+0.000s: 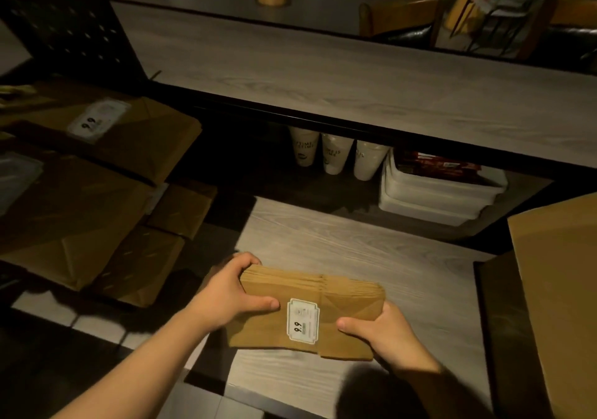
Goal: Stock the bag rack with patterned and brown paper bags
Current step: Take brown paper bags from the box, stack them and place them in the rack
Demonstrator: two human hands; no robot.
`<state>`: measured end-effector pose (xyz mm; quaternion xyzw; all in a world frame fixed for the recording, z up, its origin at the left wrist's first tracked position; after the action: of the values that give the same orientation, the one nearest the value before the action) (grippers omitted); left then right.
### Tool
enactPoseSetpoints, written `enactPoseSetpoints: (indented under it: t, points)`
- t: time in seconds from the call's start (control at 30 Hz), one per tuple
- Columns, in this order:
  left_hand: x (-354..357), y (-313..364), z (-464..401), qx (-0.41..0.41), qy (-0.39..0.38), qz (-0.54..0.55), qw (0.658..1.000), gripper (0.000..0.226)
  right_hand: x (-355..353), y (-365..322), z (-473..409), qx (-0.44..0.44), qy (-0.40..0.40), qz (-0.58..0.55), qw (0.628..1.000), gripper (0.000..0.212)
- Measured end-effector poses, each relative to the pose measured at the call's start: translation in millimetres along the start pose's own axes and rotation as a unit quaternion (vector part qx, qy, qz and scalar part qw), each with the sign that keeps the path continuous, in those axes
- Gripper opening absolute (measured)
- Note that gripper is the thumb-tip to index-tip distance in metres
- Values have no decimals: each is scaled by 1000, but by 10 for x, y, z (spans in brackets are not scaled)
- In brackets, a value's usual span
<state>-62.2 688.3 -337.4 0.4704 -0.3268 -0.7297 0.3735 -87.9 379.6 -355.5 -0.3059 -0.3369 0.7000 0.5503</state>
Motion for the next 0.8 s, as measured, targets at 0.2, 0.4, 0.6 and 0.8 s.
enactPoseSetpoints:
  t: [0.2, 0.4, 0.6, 0.8]
  points:
    - [-212, 305, -14, -55, -11, 42, 998, 89, -21, -398, 86, -78, 11, -5, 997, 60]
    - [42, 594, 518, -102, 367, 79, 921, 33, 76, -675, -27, -98, 77, -137, 983, 56]
    - [21, 602, 195, -178, 141, 591, 774, 55, 384, -832, -317, -51, 30, -228, 972, 62]
    - [-414, 277, -307, -202, 312, 572, 731, 74, 808, -966, -678, -19, 5, -173, 985, 55]
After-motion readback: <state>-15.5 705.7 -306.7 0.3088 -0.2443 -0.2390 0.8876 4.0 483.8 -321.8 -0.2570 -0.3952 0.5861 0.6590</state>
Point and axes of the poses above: each hand's wrist, its own z-axis away from the middle knuckle, its own x-axis out of the palm, y = z × x, the point moved 1 cm from there along -z, towards the middle knuckle
